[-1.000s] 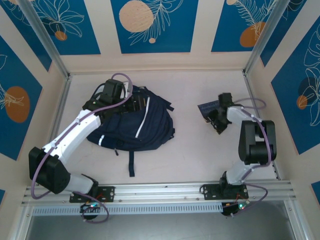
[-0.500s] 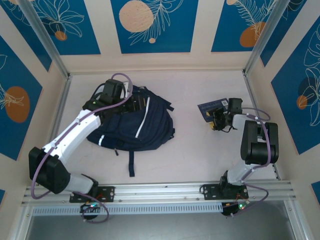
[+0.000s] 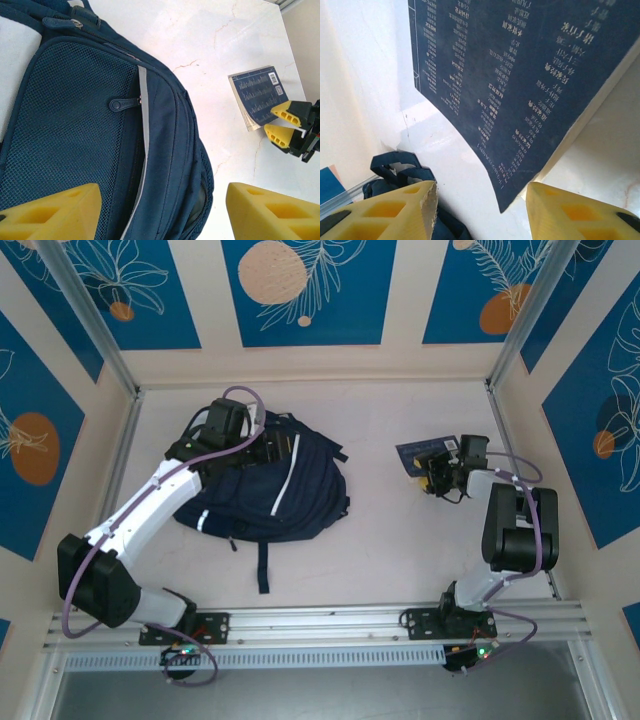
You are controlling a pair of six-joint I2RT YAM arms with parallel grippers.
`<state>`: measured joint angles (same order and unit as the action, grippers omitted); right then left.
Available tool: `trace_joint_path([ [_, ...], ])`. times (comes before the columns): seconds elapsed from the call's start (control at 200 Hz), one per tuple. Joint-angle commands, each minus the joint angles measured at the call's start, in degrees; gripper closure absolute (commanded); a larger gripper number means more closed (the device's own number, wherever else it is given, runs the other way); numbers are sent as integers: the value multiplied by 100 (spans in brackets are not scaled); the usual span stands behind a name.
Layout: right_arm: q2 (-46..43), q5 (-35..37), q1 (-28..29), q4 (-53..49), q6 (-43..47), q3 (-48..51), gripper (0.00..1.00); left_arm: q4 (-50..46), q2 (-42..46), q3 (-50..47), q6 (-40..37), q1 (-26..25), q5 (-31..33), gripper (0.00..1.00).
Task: Pack the student bag
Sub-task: Rotate the book at the middle-right of the table, then move the book to the bottom-center of the table.
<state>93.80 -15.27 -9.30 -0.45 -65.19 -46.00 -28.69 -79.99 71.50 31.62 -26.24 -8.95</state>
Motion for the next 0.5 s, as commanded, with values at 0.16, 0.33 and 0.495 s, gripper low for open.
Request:
trace_joint_path([
  [0.16,237,234,101,282,-254,37,68,96,-25,-45,15,67,-74,34],
  [0.33,531,556,251,243,-363,-80,83,94,-70,-49,9,66,-82,34],
  [0.495,722,703,306,120,-330,-257,100,91,-88,-49,2,71,-72,34],
])
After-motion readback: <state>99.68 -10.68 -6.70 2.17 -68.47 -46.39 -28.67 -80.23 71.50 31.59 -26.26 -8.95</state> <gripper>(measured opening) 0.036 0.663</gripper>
